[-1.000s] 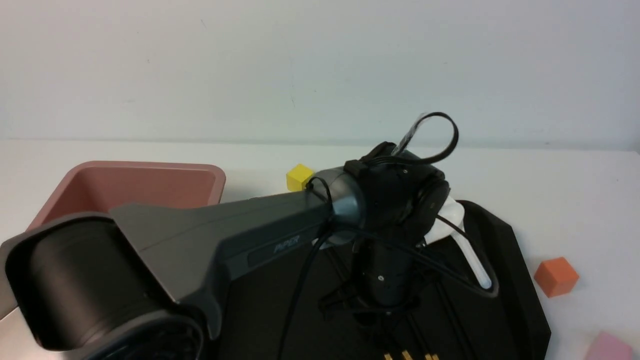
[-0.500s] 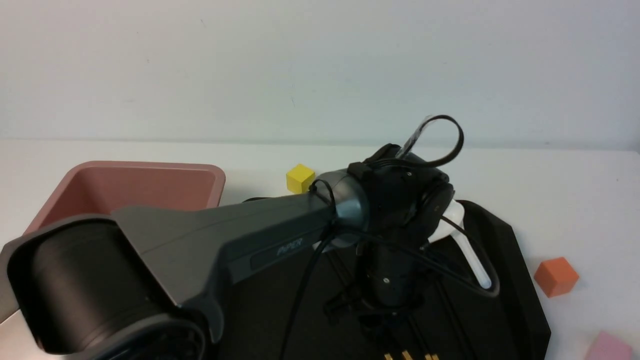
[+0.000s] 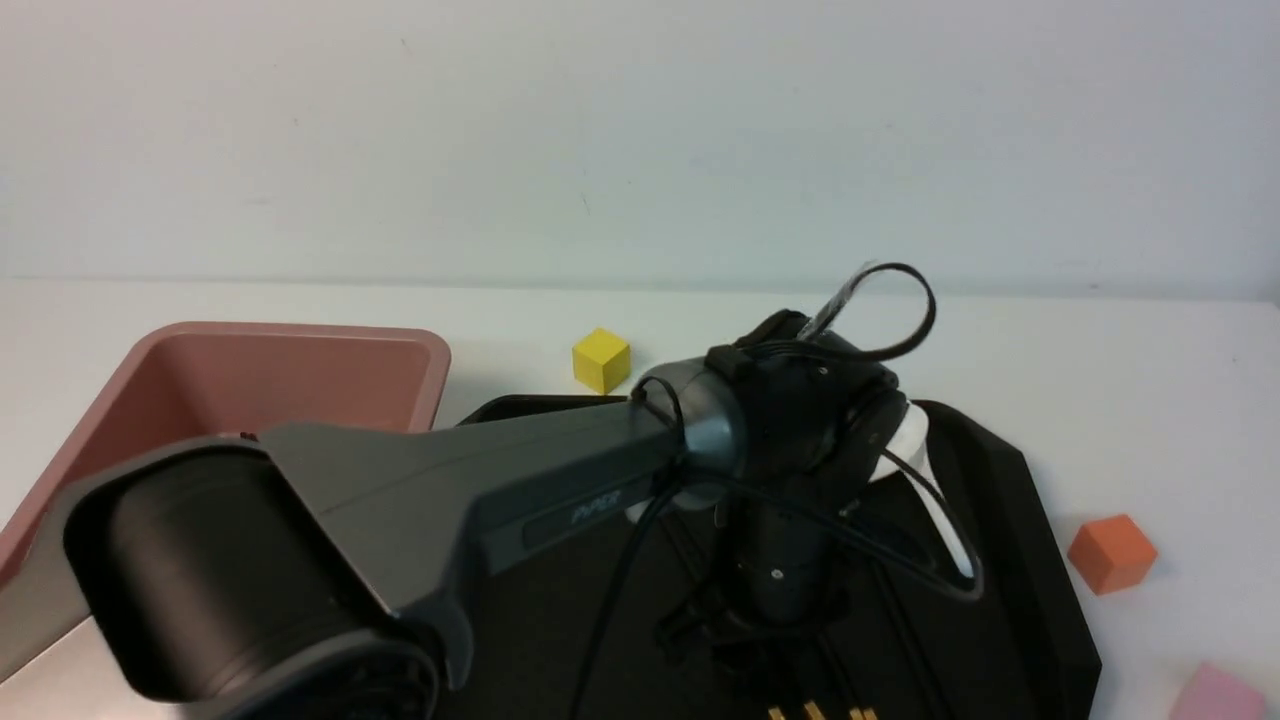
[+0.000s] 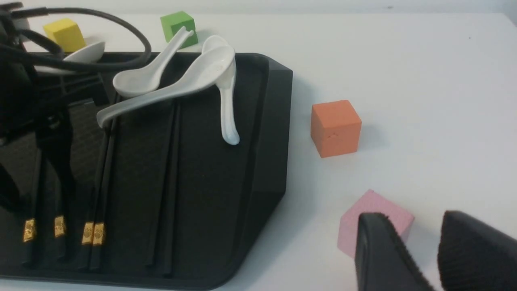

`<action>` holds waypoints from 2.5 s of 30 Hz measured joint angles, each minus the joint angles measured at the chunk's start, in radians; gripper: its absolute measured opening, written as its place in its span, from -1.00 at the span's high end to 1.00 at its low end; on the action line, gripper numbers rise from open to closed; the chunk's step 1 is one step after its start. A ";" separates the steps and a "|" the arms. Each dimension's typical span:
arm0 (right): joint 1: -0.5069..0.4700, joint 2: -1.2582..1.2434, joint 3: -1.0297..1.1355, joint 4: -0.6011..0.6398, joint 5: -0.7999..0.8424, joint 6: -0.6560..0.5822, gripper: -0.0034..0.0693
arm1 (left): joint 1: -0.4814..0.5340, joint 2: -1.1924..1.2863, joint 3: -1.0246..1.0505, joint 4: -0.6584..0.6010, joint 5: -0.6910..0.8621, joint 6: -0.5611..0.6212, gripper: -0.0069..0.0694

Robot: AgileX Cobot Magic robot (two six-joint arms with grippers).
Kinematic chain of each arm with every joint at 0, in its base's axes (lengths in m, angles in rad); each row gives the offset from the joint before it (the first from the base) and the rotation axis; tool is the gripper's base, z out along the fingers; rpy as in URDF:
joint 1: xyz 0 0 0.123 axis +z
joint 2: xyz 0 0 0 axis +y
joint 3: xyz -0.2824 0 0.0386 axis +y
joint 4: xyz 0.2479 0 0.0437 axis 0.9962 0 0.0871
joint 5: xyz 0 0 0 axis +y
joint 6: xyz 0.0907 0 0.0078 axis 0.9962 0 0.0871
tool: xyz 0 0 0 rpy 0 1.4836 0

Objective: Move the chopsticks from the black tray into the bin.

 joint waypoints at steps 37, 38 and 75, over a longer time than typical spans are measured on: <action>0.000 0.000 0.000 0.000 0.000 0.000 0.25 | 0.697 -0.764 0.656 0.010 0.000 1.095 0.52; 0.000 0.000 0.000 0.000 0.000 0.000 0.25 | 0.705 -0.760 0.669 0.010 -0.028 1.109 0.52; 0.000 0.000 0.000 0.000 0.000 0.000 0.25 | 0.724 -1.768 1.253 -0.280 -0.427 1.222 0.85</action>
